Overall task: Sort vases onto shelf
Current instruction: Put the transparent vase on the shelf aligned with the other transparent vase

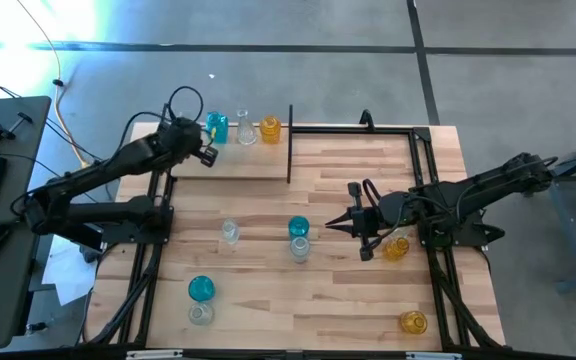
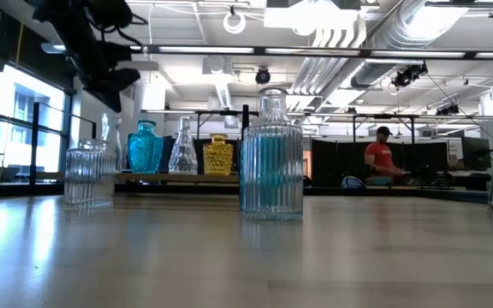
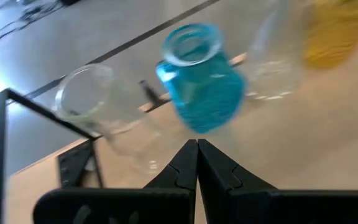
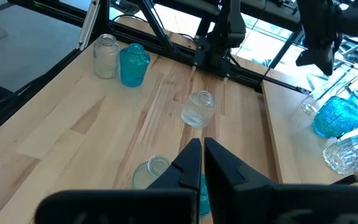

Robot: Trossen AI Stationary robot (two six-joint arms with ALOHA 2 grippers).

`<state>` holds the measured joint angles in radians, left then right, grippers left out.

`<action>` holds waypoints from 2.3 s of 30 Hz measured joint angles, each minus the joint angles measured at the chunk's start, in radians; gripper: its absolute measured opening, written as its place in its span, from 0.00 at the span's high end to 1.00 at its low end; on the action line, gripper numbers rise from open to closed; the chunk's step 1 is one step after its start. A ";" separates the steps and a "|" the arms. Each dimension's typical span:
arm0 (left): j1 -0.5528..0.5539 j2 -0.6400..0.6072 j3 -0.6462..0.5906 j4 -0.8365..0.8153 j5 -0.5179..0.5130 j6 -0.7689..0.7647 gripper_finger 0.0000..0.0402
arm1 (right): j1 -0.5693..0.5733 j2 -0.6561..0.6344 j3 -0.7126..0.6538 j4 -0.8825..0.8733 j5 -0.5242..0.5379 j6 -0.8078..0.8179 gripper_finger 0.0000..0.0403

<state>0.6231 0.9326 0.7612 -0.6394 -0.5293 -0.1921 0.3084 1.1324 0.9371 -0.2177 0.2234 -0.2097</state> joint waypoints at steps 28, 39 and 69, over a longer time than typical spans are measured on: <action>-0.732 -0.072 -0.458 1.165 0.082 0.124 1.00 | 0.079 0.049 -0.246 0.329 0.065 0.295 0.87; -0.737 -0.072 -0.473 1.162 0.205 0.116 1.00 | 0.110 0.340 -0.246 0.601 0.191 0.439 0.41; -0.776 -0.072 -0.473 1.162 0.206 0.126 0.89 | 0.042 0.591 -0.245 0.881 0.164 0.520 0.48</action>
<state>-0.1524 0.8608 0.2886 0.5226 -0.3237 -0.0666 0.3507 1.7229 0.6926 0.6631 0.3873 0.3106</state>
